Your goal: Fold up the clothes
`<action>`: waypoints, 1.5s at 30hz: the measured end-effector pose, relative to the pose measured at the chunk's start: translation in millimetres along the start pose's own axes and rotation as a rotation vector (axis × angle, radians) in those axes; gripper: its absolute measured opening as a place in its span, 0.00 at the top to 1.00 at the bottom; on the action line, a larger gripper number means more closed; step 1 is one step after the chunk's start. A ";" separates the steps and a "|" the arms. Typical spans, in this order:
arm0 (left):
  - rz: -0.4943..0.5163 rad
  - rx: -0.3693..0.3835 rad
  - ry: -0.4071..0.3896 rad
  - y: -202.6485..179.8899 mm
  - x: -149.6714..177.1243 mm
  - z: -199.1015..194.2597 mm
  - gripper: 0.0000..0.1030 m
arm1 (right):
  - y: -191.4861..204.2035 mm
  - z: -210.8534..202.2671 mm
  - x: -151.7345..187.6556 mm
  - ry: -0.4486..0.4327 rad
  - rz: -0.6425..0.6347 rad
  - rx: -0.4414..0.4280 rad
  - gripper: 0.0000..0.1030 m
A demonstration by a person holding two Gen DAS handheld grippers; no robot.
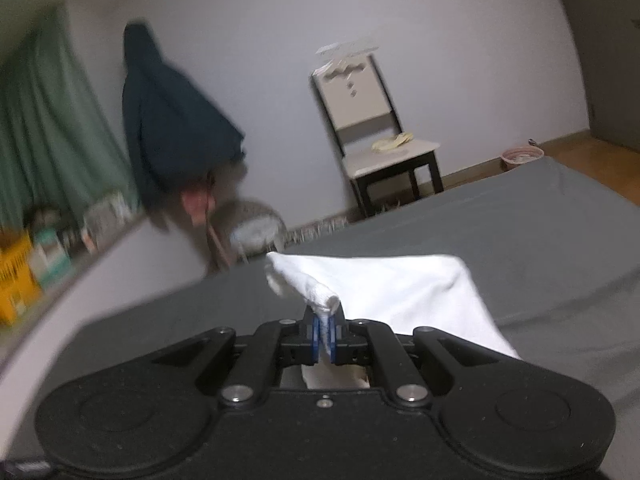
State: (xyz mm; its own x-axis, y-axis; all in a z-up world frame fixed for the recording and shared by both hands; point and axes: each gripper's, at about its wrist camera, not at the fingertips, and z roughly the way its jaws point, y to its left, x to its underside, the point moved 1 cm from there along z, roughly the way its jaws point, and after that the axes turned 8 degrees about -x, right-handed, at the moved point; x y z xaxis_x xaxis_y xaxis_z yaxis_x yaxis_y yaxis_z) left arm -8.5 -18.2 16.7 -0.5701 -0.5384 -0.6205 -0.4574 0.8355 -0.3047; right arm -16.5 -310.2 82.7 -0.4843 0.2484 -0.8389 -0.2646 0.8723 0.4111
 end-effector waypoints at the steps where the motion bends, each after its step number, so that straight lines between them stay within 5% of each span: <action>1: 0.005 0.002 -0.006 -1.1 -1.1 -6.1 0.00 | -3.9 -11.6 -3.7 -0.010 0.002 0.005 0.95; 6: 0.056 0.016 -0.017 -8.2 5.8 -15.1 0.00 | -12.4 -58.9 -8.5 -0.031 0.010 0.018 0.95; 11: 0.211 0.018 -0.083 -25.5 12.4 -33.1 0.00 | -41.5 -49.2 -37.2 -0.047 0.018 0.014 0.95; 17: 0.335 0.008 -0.069 -38.5 18.5 -48.7 0.00 | -34.4 -22.1 -25.3 0.094 -0.093 0.012 0.93; 19: 0.334 0.007 -0.059 -37.1 18.6 -48.5 0.00 | -19.4 -14.3 0.6 0.173 -0.175 0.032 0.80; 21: 0.333 0.005 -0.049 -35.6 18.8 -48.3 0.00 | -8.0 -7.6 26.9 0.225 -0.258 0.056 0.42; 26: 0.298 -0.004 -0.067 -31.1 26.6 -42.7 0.00 | 17.5 16.3 78.4 0.282 -0.381 0.126 0.17; 29: 0.285 -0.057 -0.055 -29.3 26.1 -30.8 0.00 | 21.8 34.8 93.5 0.247 -0.317 0.185 0.00; 32: 0.271 -0.127 -0.036 -25.2 29.0 -19.6 0.00 | 19.7 47.0 107.8 0.179 -0.233 0.260 0.00; 37: 0.219 -0.127 0.013 -11.5 31.4 -17.5 0.00 | 20.9 63.8 128.4 0.196 -0.212 0.362 0.00; 45: 0.211 -0.136 0.048 -7.9 23.5 -24.4 0.00 | 19.8 58.0 130.2 0.196 -0.187 0.351 0.00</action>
State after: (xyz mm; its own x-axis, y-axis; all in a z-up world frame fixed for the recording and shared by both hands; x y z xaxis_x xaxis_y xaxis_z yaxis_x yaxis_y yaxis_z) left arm -34.9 -40.1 22.1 -0.6929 -0.3609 -0.6242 -0.4107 0.9091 -0.0697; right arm -36.4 -236.1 -39.0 -0.6129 0.0181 -0.7900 -0.0793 0.9933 0.0843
